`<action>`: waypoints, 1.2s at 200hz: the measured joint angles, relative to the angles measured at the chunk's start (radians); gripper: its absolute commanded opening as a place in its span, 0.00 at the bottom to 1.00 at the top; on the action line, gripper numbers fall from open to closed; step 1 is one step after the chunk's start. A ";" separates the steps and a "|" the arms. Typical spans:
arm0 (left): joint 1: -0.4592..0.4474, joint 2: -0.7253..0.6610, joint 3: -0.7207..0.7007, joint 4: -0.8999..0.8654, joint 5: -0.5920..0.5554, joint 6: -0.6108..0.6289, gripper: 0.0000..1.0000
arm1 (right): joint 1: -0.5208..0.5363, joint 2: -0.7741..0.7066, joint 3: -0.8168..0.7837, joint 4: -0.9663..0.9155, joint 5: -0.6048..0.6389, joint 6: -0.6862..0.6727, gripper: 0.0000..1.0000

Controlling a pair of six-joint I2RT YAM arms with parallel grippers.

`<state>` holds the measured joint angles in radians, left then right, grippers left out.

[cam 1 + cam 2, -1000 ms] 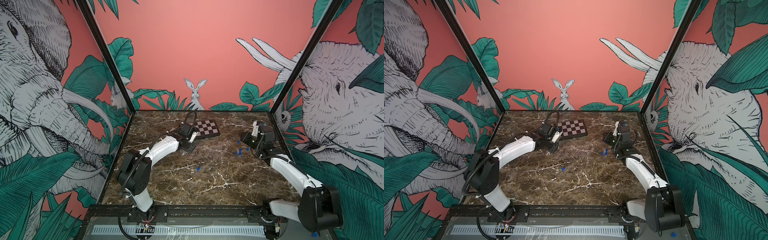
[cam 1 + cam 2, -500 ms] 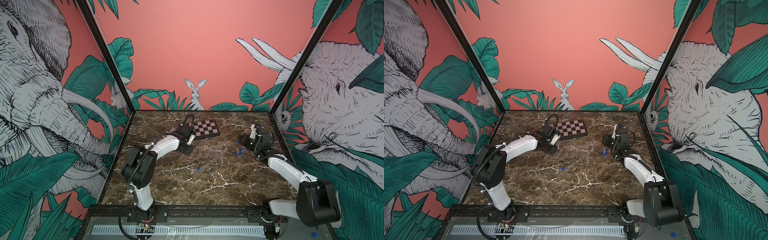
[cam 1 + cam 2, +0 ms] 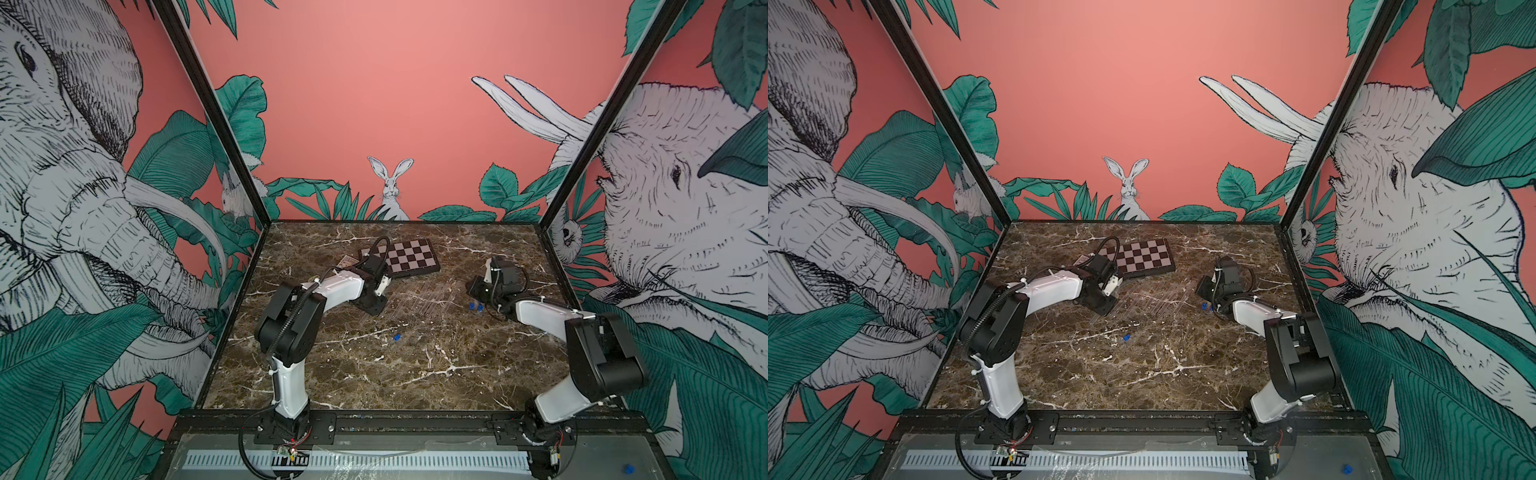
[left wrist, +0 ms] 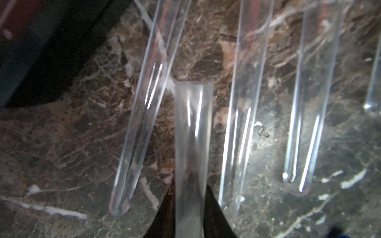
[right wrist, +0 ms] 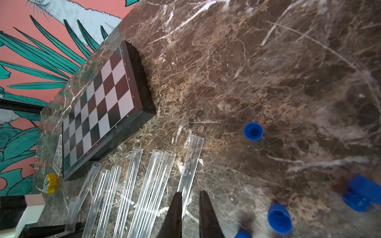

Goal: Remove stoppers from test tubes
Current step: Place the test tube at the center of the board, then place the stopper at the center of the board.

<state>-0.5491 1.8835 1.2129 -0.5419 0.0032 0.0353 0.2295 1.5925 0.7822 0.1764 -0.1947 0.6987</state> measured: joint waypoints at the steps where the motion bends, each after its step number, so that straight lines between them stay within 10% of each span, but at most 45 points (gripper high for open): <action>1: 0.000 0.000 0.000 0.000 0.000 0.000 0.32 | 0.001 0.002 0.001 0.001 0.001 -0.001 0.00; 138: -0.001 0.010 0.015 -0.010 -0.003 0.025 0.49 | 0.032 0.186 0.057 0.043 0.113 -0.068 0.00; 188: -0.035 -0.040 0.015 -0.008 -0.032 0.060 0.69 | 0.042 0.217 0.084 0.045 0.142 -0.090 0.01; 211: -0.056 -0.123 0.015 -0.003 -0.051 0.071 0.99 | 0.049 0.222 0.090 0.045 0.156 -0.100 0.02; 240: -0.076 -0.235 0.015 0.019 -0.072 0.087 0.99 | 0.054 0.230 0.100 0.047 0.166 -0.105 0.04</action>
<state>-0.6247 1.6485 1.2282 -0.5228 -0.0689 0.1219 0.2836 1.8229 0.8822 0.2230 -0.0292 0.5938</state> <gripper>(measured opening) 0.991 0.132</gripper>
